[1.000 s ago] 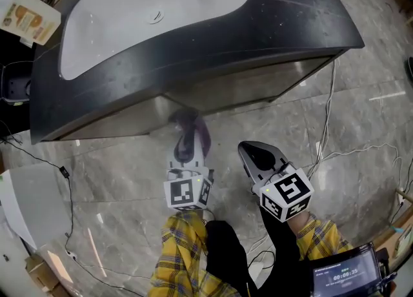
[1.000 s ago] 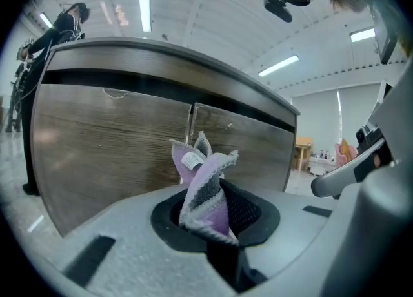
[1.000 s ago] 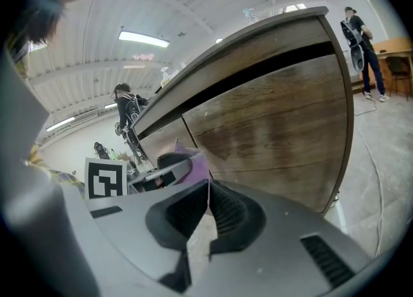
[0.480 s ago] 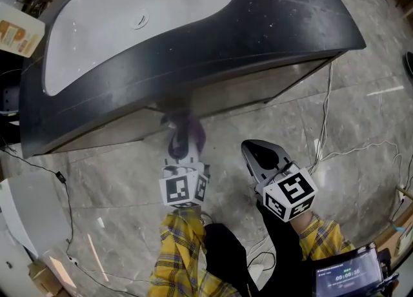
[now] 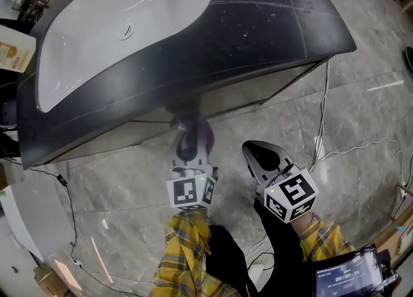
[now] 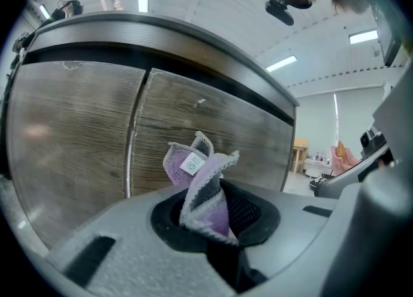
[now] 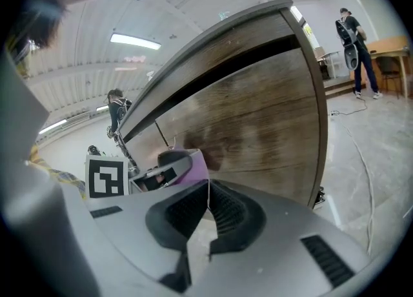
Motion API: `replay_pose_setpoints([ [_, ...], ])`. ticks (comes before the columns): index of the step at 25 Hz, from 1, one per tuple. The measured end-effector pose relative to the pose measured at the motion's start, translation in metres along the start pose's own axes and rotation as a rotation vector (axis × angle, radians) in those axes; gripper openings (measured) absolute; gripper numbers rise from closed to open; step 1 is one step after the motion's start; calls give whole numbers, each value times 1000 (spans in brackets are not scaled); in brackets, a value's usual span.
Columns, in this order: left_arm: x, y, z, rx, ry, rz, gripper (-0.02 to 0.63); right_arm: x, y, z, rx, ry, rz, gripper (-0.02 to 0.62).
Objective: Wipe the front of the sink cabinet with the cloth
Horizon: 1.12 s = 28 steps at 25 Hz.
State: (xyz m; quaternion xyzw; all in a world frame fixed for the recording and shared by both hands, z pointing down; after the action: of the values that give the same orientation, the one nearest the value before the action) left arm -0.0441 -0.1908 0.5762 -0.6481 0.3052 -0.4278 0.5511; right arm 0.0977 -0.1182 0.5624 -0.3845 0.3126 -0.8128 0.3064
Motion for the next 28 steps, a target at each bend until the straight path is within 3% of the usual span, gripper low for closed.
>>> replay_pose_setpoints([
  [12, 37, 3, 62, -12, -67, -13, 50, -33, 15, 56, 61, -65, 48, 6],
  [28, 89, 7, 163, 32, -206, -51, 50, -91, 34, 130, 143, -147, 109, 6],
])
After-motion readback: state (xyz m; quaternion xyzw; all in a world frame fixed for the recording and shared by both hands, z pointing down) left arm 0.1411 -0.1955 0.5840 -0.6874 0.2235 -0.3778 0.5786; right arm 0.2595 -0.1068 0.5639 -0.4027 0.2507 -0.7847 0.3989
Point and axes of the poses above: the fingertips, and each gripper's own axes: x forward along the fingers, z to its right, y out of its top, the point moved 4 cm from there along -x, backward along the fingers, and after that the axes turned 8 degrees about x, right-handed, at the moved point
